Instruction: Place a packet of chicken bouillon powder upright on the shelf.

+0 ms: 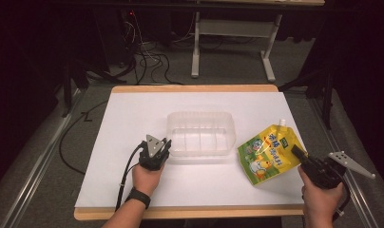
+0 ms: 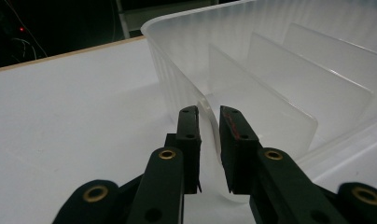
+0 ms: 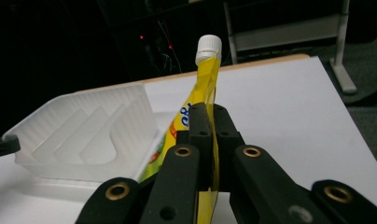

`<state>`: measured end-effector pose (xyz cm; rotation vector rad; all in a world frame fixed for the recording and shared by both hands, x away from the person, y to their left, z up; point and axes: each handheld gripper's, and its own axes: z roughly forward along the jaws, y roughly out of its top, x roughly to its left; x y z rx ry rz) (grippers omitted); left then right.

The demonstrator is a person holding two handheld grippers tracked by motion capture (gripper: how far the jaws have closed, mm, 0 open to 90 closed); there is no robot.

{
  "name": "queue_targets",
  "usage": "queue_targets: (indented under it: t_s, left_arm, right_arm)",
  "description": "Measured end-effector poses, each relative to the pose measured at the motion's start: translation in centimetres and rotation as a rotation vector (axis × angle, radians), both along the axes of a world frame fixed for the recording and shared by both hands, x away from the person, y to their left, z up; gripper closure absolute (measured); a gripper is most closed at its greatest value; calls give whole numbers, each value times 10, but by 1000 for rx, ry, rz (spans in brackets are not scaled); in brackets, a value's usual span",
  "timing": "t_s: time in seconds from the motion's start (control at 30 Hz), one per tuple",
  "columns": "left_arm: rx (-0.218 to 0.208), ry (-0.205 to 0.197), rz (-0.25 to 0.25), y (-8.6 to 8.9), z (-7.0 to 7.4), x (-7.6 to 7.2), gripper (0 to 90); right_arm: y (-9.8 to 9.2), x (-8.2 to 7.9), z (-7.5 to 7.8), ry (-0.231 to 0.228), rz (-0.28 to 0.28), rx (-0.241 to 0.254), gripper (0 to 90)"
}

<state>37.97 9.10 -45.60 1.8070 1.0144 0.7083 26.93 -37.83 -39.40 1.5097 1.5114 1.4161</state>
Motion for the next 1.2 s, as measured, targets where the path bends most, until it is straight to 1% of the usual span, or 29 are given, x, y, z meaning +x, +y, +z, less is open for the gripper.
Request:
queue_targets:
  t_s: [0.1,0.17,0.2,0.3,0.33,0.43,0.53,0.6,0.7,0.77,0.8,0.83,0.9,0.97,1.0,1.03,1.1,1.13,1.2]
  left_arm:
    - [4,1,-5,1,0,1,785]
    - [5,5,-5,1,1,2,785]
    - [5,5,-5,1,1,2,784]
    - [8,7,-8,1,2,2,778]
    - [8,4,-13,1,3,1,760]
    - [1,4,-30,4,9,-2,650]
    - [6,-12,-55,9,18,-9,554]
    - [4,-8,-76,15,23,-15,520]
    - [2,-22,-111,25,29,-27,473]
    - [-17,-21,-149,32,32,-34,435]
    - [-29,-22,-174,35,31,-38,424]
    - [-38,-32,-199,39,30,-43,407]
    - [-56,-54,-231,45,23,-51,387]
    - [-84,-24,-252,48,21,-51,383]
    - [-93,-26,-250,48,22,-51,361]
    - [-99,-36,-249,48,23,-50,352]
    - [-99,-42,-241,47,23,-50,338]
    - [-94,-38,-244,47,22,-50,335]
    - [-73,-41,-249,46,21,-50,322]
  right_arm:
    - [5,-2,8,-34,10,-32,900]
    - [9,-3,14,-54,20,-45,900]
    - [12,-3,18,-65,25,-62,900]
    - [18,-3,23,-80,36,-89,900]
    - [20,-3,24,-85,43,-95,900]
    - [24,-2,27,-91,45,-111,900]
    - [25,-1,27,-92,43,-113,900]
    - [25,-1,28,-93,44,-111,900]
    - [25,-1,30,-103,44,-114,900]
    - [26,-1,32,-105,37,-122,900]
    - [27,-1,33,-108,36,-134,900]
    - [28,0,33,-108,32,-143,900]
    - [30,1,33,-106,30,-153,900]
    - [31,2,31,-99,26,-168,900]
    - [33,4,30,-92,26,-174,900]
    - [33,4,29,-94,31,-171,900]
    - [36,4,28,-101,30,-170,898]
    - [37,4,28,-106,35,-174,888]
    - [37,4,26,-110,52,-153,862]
